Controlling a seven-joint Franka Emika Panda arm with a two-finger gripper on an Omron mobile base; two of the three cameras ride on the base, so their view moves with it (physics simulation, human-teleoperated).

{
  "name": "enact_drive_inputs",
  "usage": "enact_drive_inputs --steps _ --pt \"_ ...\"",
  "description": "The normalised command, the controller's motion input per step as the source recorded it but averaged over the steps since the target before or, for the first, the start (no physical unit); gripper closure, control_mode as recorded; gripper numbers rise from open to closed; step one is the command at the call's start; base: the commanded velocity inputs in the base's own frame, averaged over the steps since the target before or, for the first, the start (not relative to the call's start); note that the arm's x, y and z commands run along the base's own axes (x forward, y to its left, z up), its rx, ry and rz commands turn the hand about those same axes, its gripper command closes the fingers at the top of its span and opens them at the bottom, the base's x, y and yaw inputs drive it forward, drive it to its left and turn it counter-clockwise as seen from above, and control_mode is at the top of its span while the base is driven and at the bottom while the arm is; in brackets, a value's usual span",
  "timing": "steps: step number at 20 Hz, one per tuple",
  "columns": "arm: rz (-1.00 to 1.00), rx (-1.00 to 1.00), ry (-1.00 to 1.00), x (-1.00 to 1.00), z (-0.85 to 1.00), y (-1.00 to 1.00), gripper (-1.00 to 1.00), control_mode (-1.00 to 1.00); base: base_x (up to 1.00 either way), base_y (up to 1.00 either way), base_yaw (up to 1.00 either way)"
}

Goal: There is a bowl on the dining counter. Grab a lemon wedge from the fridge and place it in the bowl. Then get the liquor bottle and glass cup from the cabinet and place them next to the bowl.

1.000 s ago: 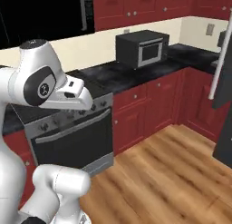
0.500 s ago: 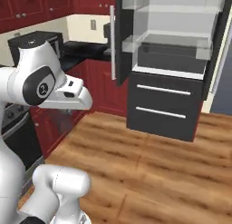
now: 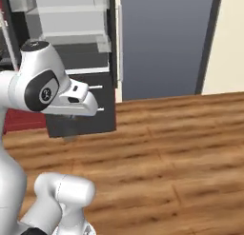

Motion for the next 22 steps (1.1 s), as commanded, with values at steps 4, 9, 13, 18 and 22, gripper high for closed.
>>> enact_drive_inputs --steps 4,9,13,18,22 --pt "0.00 0.00 0.00 0.00 0.00 0.00 1.00 1.00 0.35 -0.20 -0.67" --pt "0.00 0.00 0.00 0.00 0.00 0.00 1.00 1.00 0.71 -0.03 -0.57" --pt "0.00 0.00 0.00 0.00 0.00 0.00 1.00 1.00 1.00 0.08 -0.46" --pt "0.00 0.00 0.00 0.00 0.00 0.00 1.00 1.00 1.00 0.26 -0.40" --pt "0.00 0.00 0.00 0.00 0.00 0.00 1.00 1.00 1.00 0.29 -0.37"
